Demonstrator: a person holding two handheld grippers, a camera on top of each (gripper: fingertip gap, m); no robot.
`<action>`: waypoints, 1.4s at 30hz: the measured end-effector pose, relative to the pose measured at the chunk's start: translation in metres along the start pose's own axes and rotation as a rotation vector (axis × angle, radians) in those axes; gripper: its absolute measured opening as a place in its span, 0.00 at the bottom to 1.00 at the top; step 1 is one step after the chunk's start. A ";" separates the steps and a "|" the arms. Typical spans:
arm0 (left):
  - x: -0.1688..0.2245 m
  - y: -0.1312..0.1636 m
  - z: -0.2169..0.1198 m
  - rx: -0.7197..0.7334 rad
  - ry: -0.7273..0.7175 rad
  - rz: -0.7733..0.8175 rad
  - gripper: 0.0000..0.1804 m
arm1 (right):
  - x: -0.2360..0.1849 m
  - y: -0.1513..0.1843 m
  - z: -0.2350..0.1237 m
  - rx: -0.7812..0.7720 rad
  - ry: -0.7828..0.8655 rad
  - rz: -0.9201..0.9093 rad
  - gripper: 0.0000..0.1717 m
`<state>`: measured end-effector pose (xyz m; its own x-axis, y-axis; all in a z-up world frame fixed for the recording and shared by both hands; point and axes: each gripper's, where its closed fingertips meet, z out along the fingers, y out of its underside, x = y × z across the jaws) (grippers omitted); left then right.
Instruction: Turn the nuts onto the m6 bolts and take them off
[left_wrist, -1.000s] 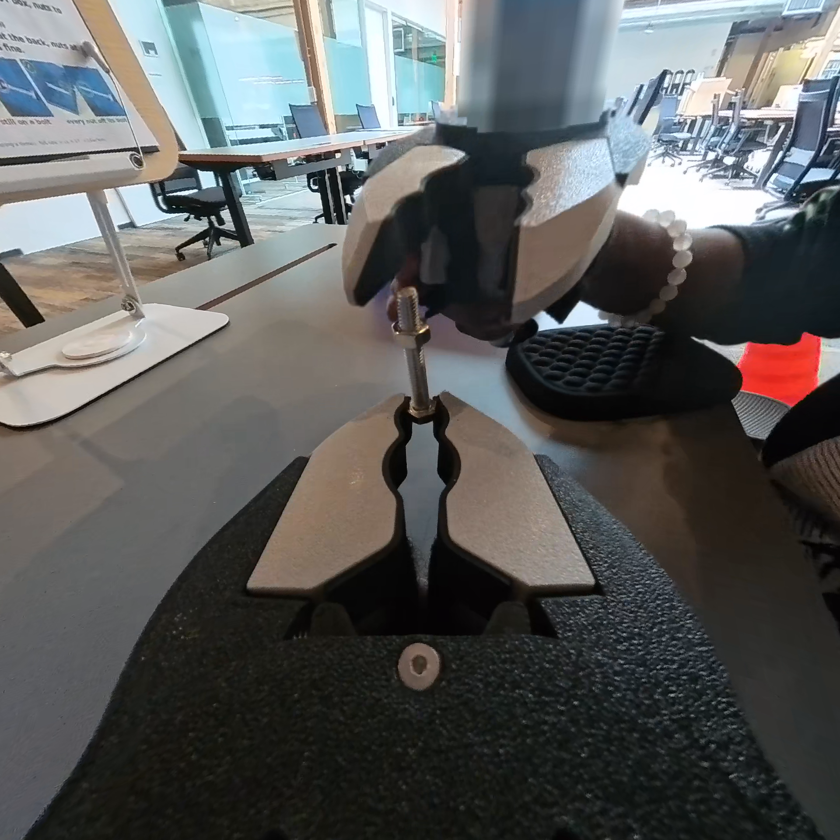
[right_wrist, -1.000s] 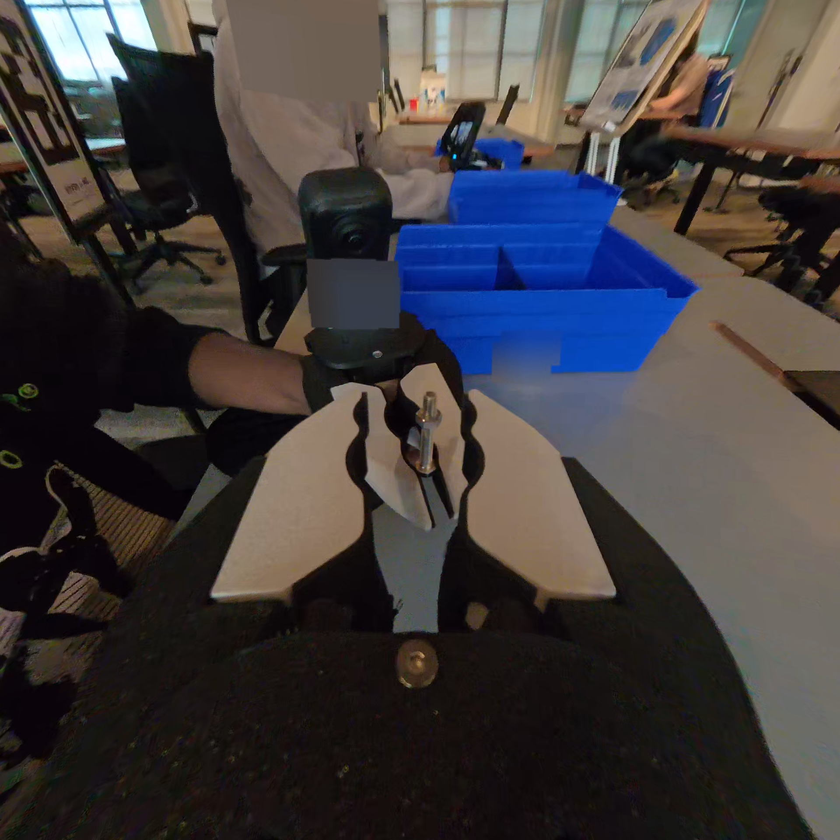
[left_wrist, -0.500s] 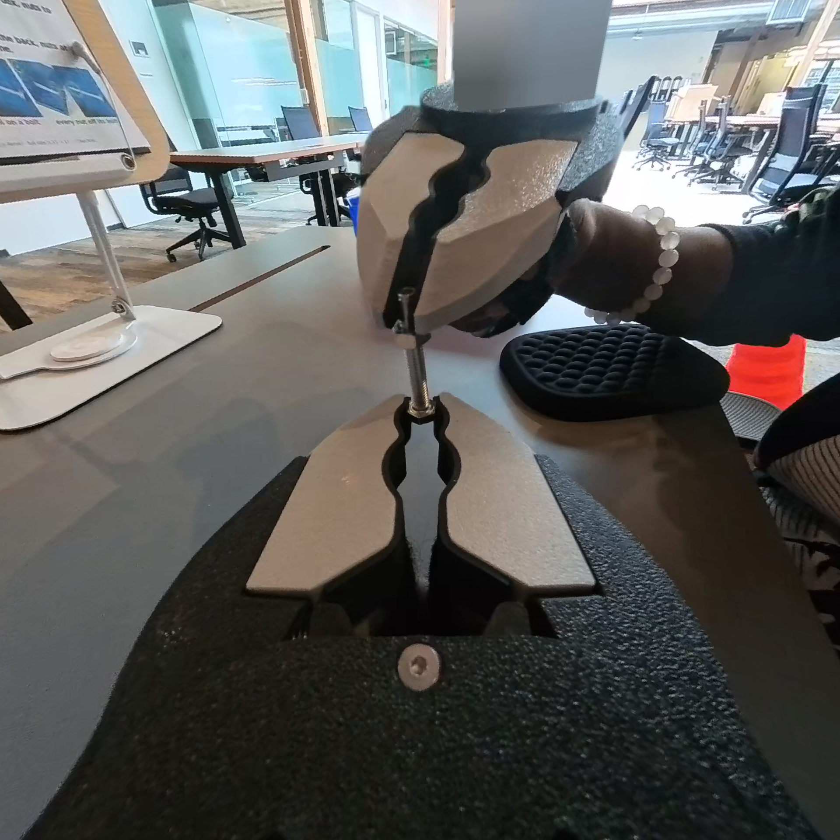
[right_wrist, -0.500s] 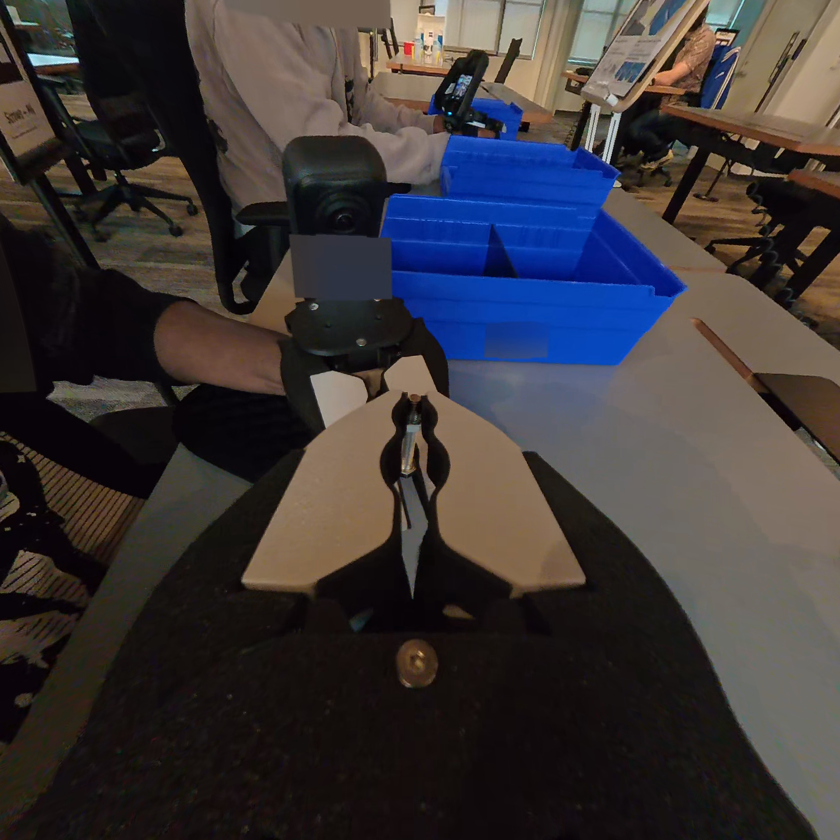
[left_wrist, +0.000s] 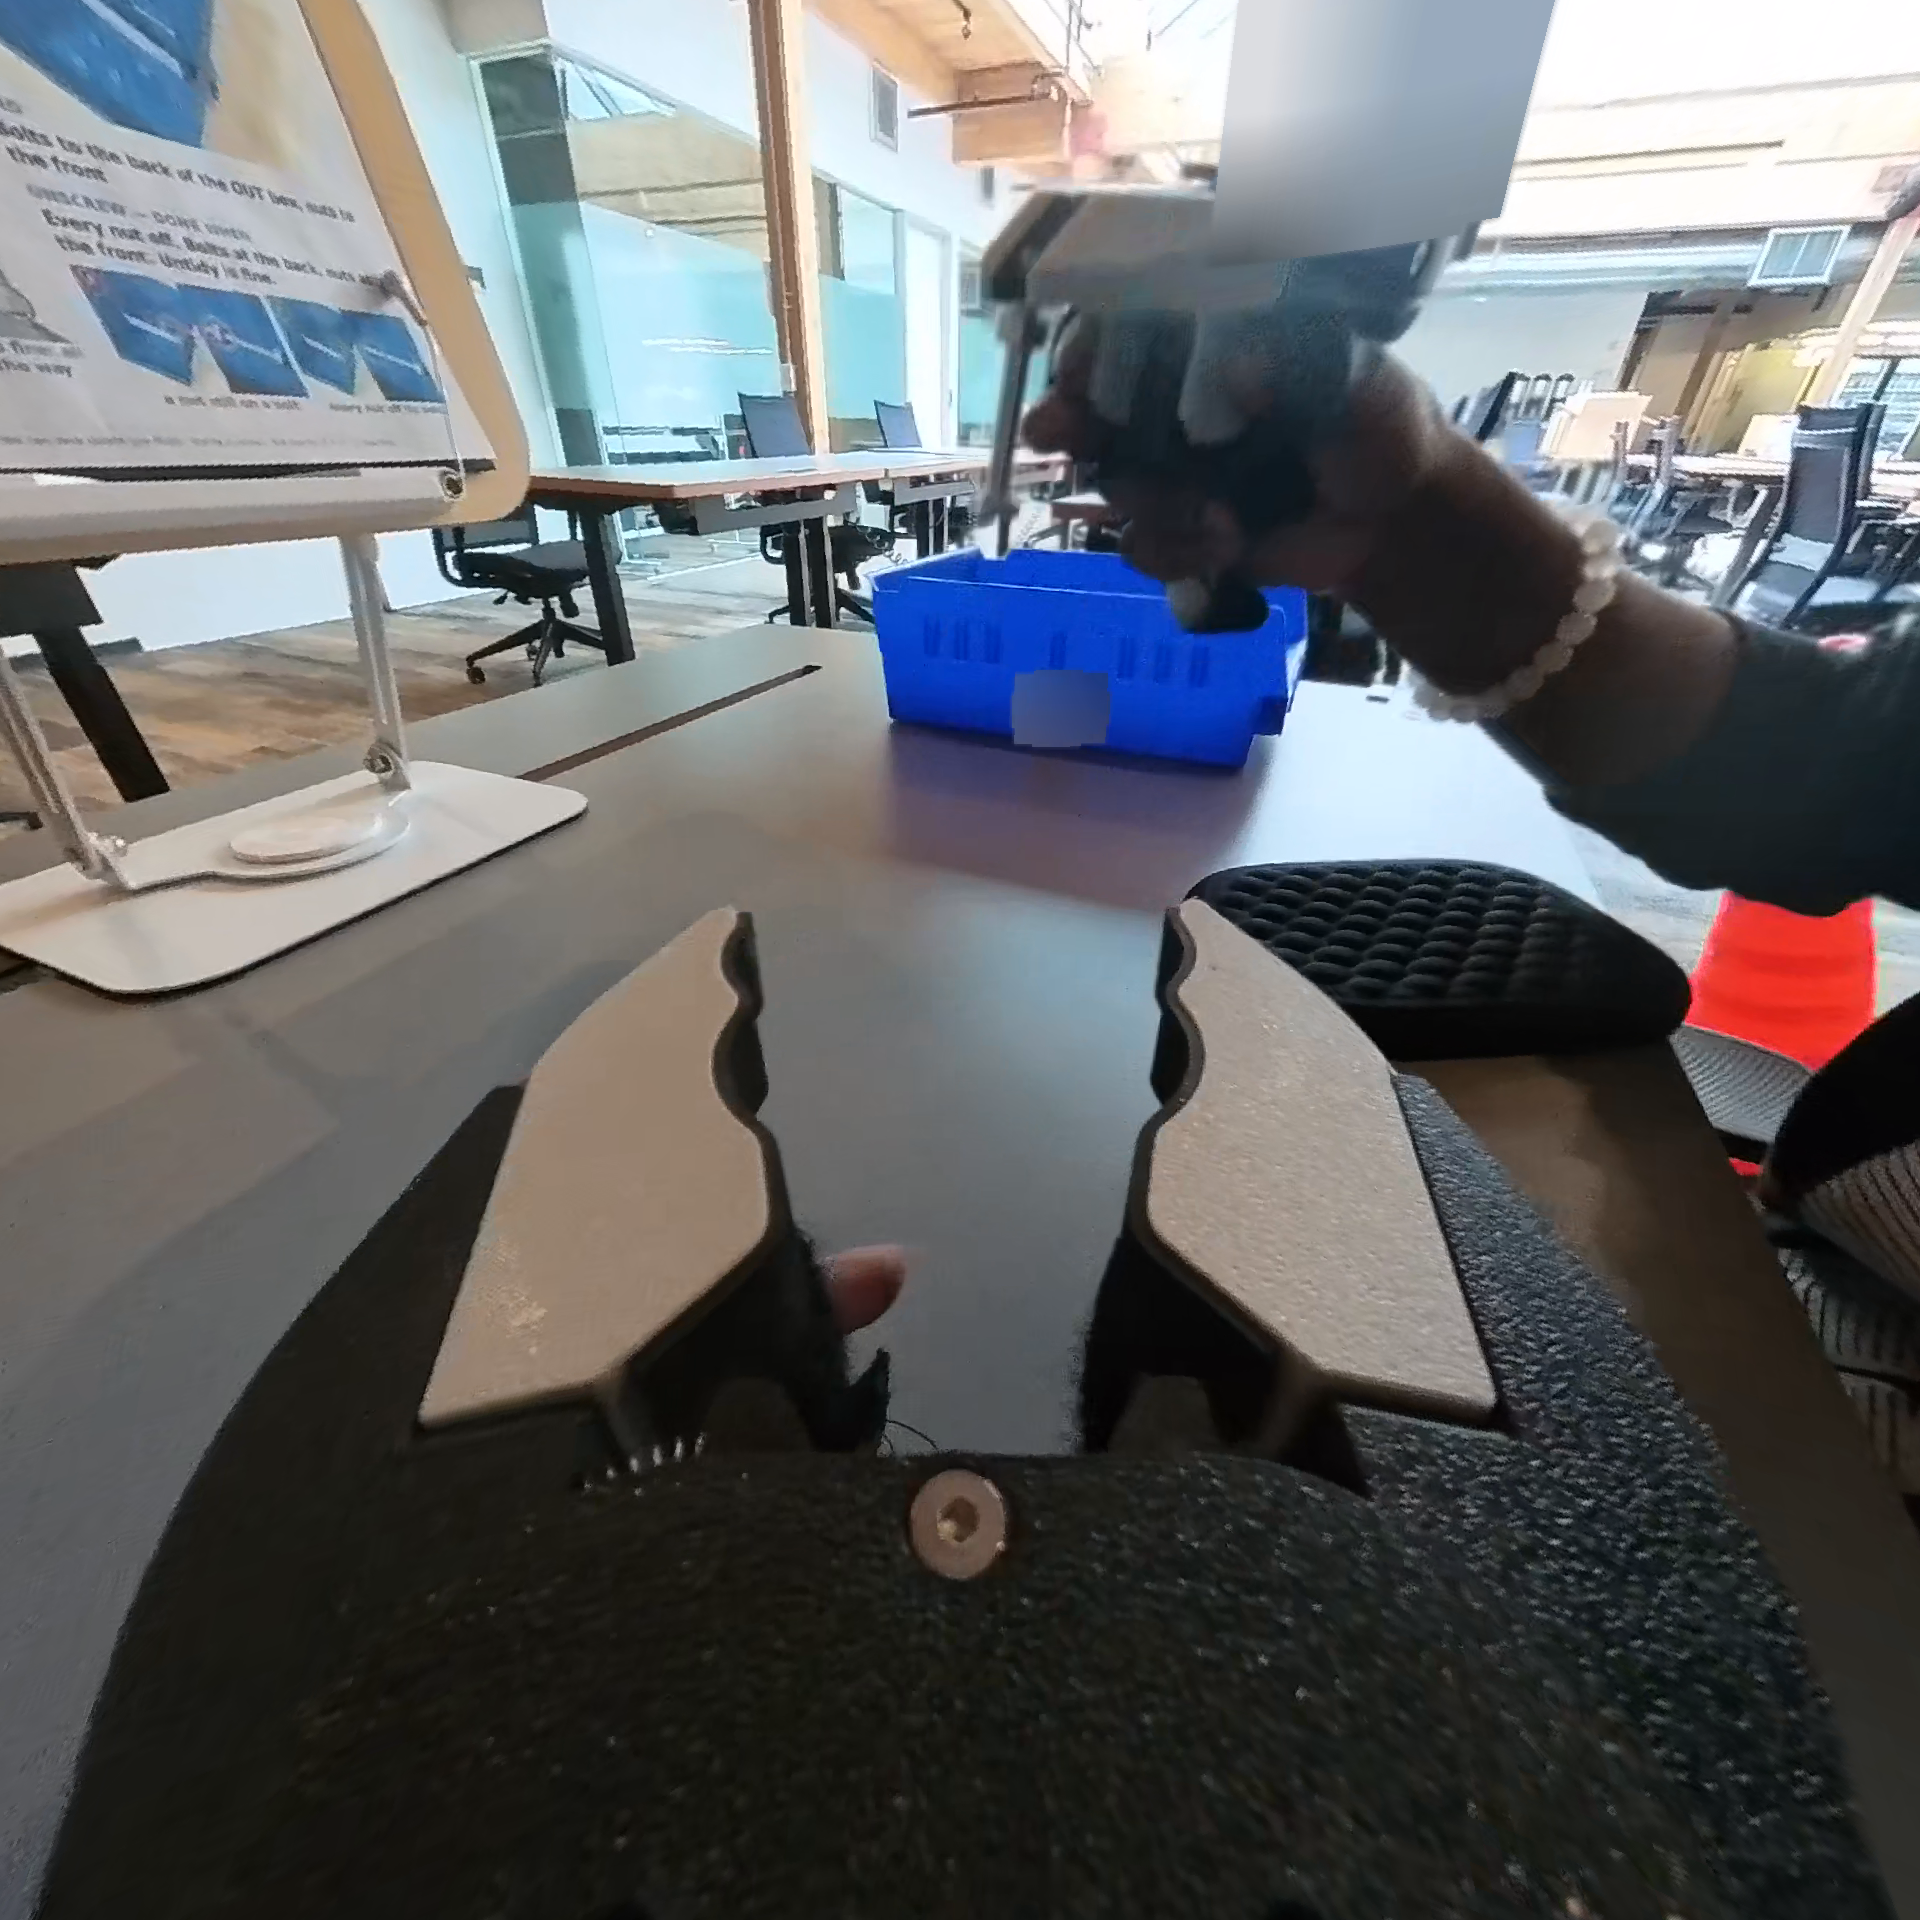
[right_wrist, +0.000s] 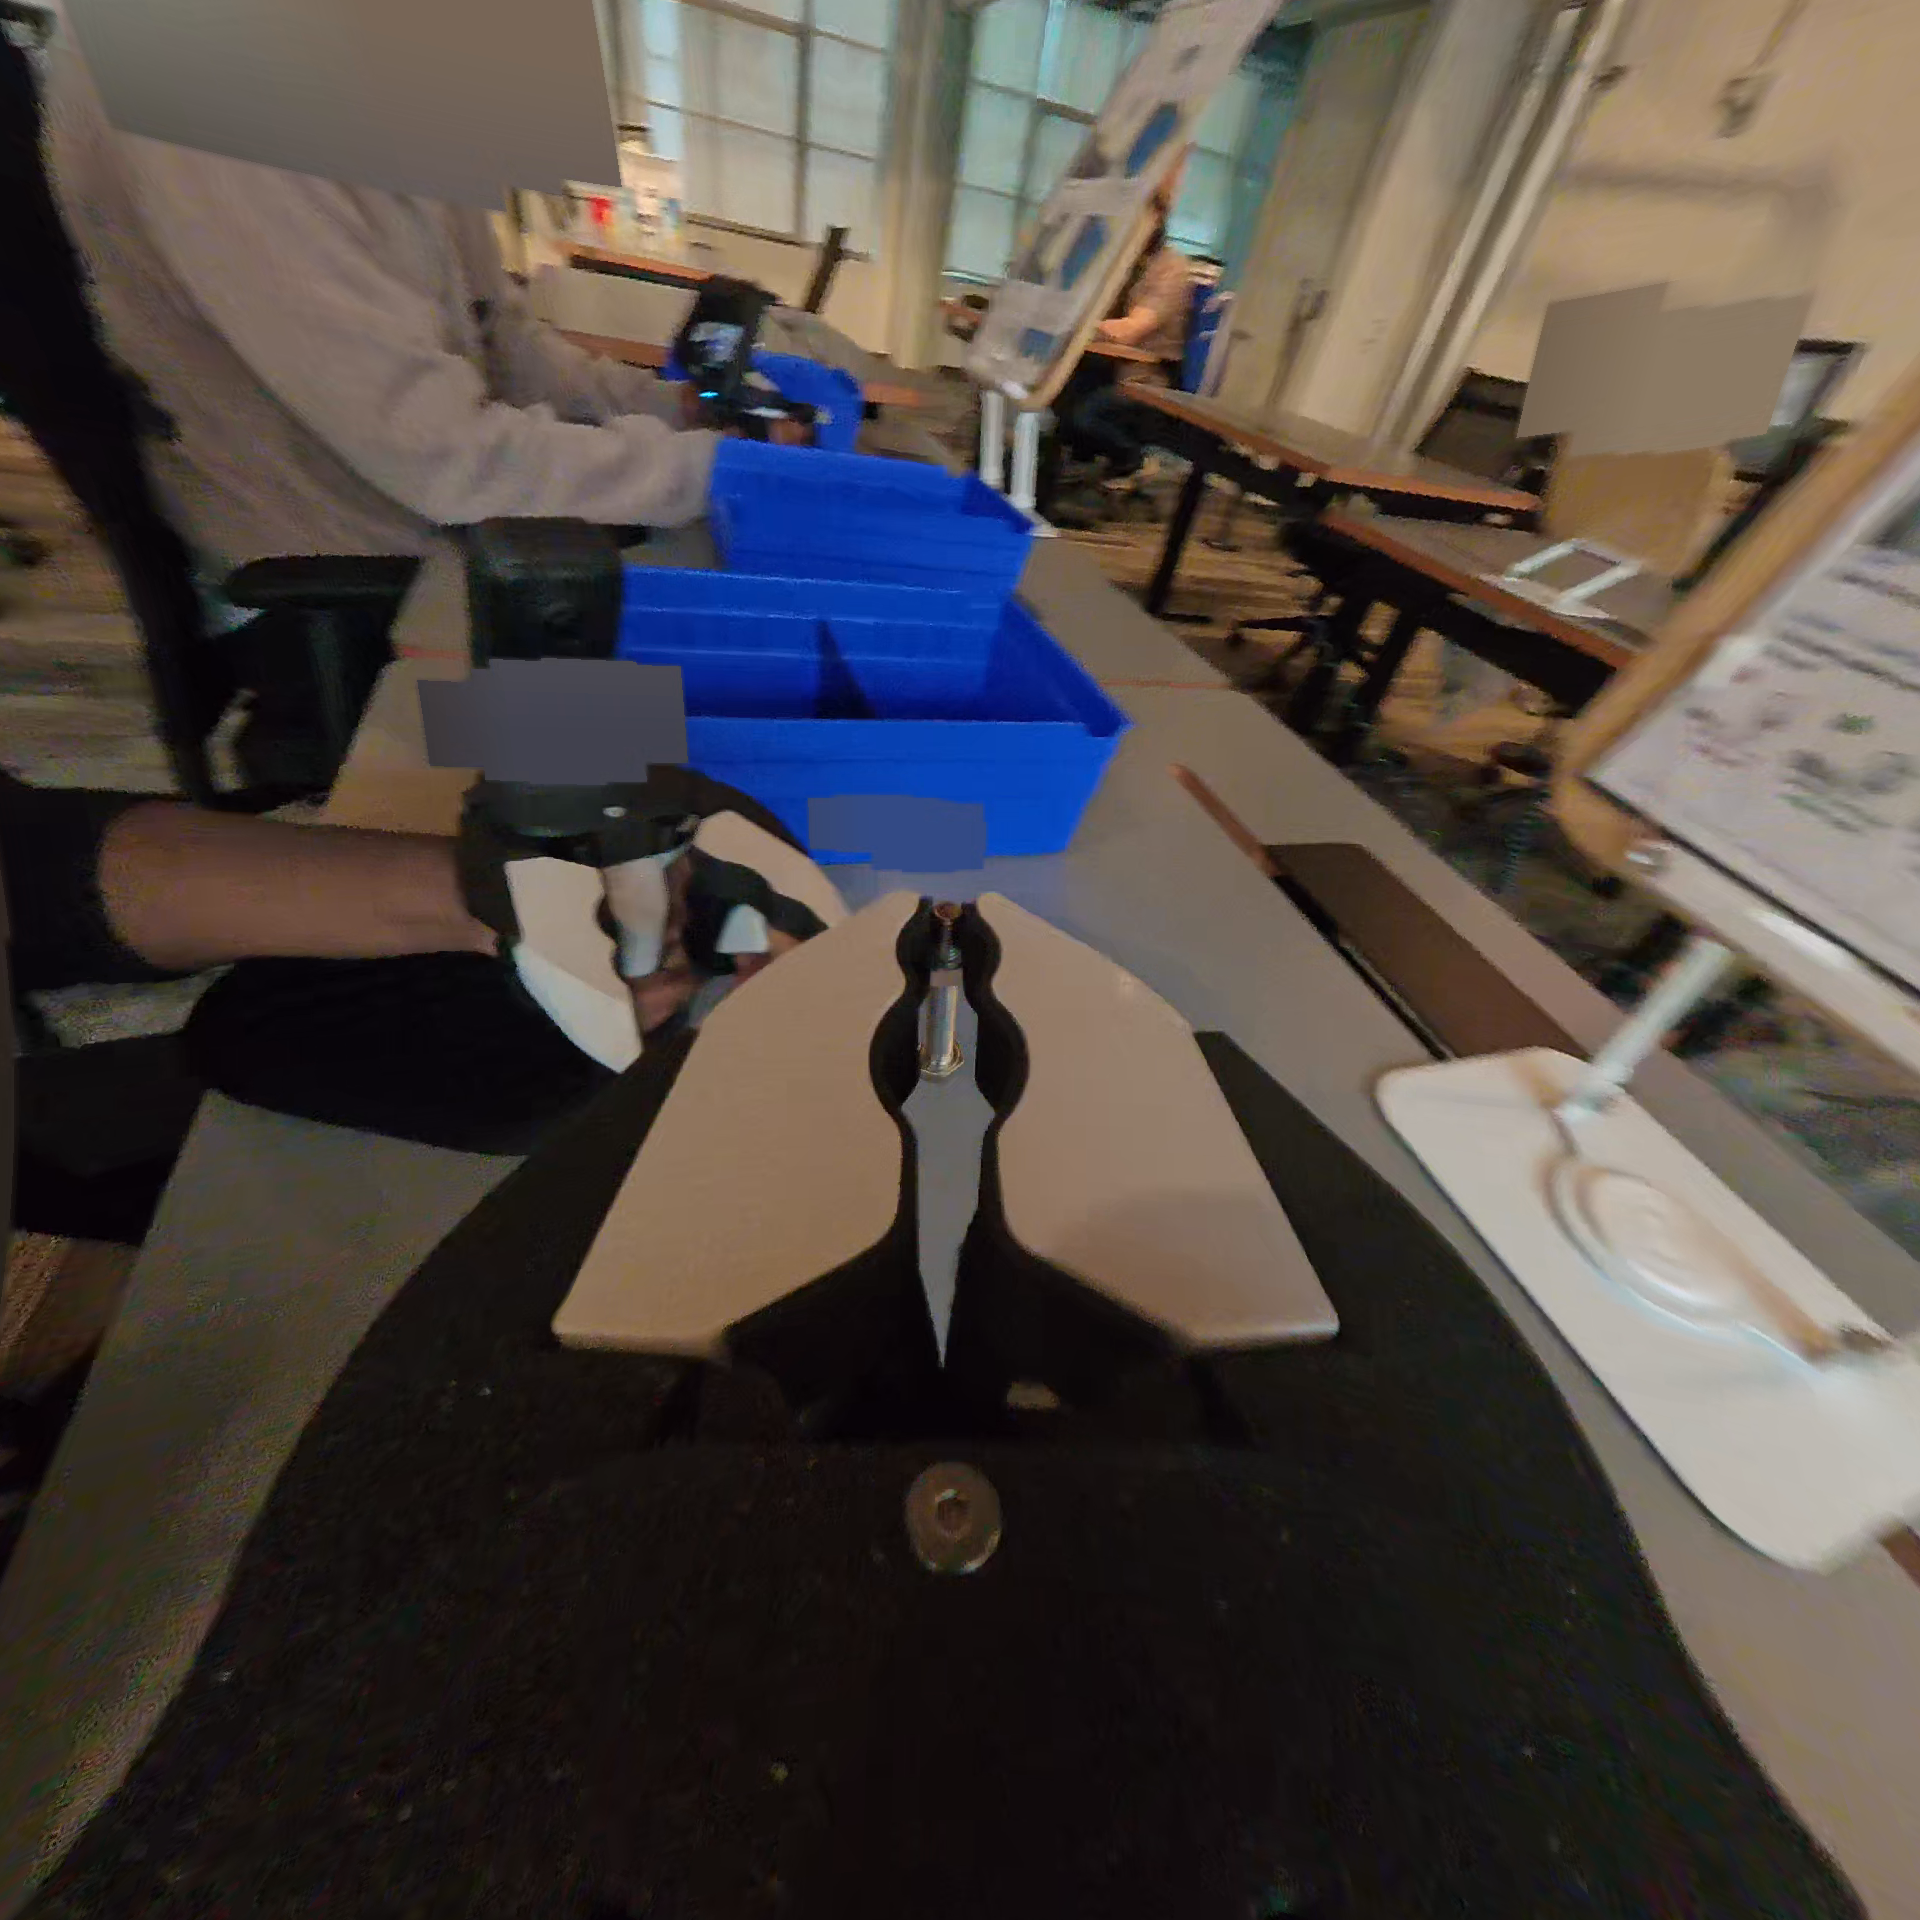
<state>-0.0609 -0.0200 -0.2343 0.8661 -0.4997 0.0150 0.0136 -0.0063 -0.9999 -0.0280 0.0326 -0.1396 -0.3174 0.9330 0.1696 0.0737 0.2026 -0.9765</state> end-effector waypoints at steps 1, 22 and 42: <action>-0.002 0.000 0.000 0.002 -0.007 -0.009 0.42 | 0.011 -0.002 -0.014 -0.001 0.045 0.007 0.02; 0.000 -0.002 -0.001 0.013 -0.011 0.009 0.35 | 0.211 0.161 -0.325 -0.887 0.833 0.444 0.03; -0.003 -0.001 -0.001 0.014 -0.015 -0.020 0.34 | 0.244 0.301 -0.398 -1.263 0.908 0.848 0.03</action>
<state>-0.0644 -0.0193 -0.2331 0.8731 -0.4862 0.0354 0.0381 -0.0045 -0.9993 0.2931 0.4392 -0.3392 0.7335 0.6603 0.1609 0.6791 -0.7025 -0.2130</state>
